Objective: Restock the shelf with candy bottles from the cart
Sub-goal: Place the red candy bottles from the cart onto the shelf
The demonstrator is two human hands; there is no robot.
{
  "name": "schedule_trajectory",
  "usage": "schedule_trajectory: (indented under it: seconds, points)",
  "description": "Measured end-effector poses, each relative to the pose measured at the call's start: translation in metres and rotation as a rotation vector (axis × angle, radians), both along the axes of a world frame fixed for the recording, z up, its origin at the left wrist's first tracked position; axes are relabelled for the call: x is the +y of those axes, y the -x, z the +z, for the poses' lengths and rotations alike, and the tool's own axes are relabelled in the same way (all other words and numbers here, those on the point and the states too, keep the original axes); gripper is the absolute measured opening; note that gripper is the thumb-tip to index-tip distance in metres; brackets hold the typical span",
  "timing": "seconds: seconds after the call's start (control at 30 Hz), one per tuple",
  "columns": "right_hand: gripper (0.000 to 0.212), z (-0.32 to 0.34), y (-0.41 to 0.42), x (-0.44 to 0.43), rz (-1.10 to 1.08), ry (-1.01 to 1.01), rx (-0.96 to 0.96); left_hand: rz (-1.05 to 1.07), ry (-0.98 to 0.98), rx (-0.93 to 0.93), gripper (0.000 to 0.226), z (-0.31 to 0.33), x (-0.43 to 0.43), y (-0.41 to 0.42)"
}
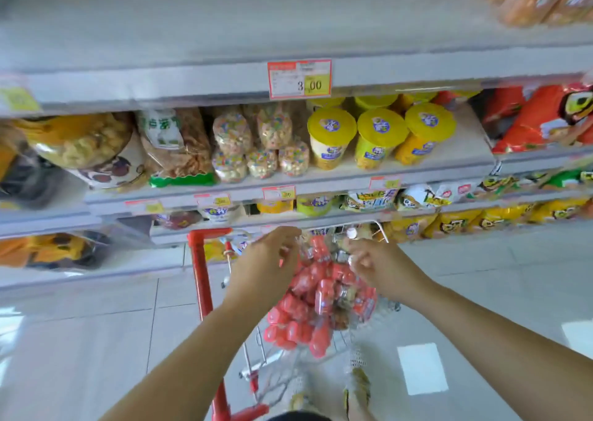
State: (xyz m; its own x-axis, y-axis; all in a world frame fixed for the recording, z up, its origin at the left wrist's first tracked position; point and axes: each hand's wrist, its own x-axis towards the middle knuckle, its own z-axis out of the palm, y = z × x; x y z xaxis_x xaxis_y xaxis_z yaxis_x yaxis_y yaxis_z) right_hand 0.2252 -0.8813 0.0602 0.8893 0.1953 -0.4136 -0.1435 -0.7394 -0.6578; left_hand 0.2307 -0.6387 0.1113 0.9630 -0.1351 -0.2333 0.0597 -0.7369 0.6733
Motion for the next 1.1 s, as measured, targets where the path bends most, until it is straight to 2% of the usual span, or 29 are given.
schedule_trajectory:
  seconds: [0.13, 0.2, 0.4, 0.5, 0.6, 0.77, 0.87, 0.93, 1.1]
  points:
    - [0.036, -0.071, 0.006, 0.0, 0.097, 0.235, 0.167, 0.009, -0.127, 0.271, 0.037, -0.088, 0.022, 0.019]
    - [0.044, -0.098, 0.005, 0.004, 0.129, 0.292, 0.203, -0.016, -0.181, 0.347, 0.045, -0.124, 0.026, 0.023]
    - [0.068, -0.154, -0.005, 0.01, 0.214, 0.438, 0.13, -0.012, -0.316, 0.441, 0.068, -0.201, 0.015, 0.012]
    - [0.074, -0.174, -0.009, 0.008, 0.236, 0.504, 0.13, -0.011, -0.394, 0.493, 0.066, -0.226, 0.008, 0.01]
    - [0.073, -0.189, -0.012, 0.009, 0.261, 0.564, 0.094, -0.022, -0.5, 0.482, 0.054, -0.239, 0.005, 0.01]
    - [0.061, -0.198, -0.019, 0.014, 0.325, 0.666, 0.023, -0.078, -0.577, 0.405, 0.053, -0.237, 0.005, 0.015]
    - [0.052, -0.194, -0.024, 0.008, 0.313, 0.574, 0.012, -0.051, -0.511, 0.38, 0.047, -0.218, 0.006, 0.016]
    - [0.049, -0.176, -0.023, 0.004, 0.3, 0.421, 0.012, -0.019, -0.425, 0.332, 0.049, -0.198, 0.005, 0.018]
    - [0.05, -0.08, -0.013, -0.007, -0.104, -0.123, 0.198, 0.123, 0.126, 0.38, 0.043, -0.114, 0.0, 0.02]
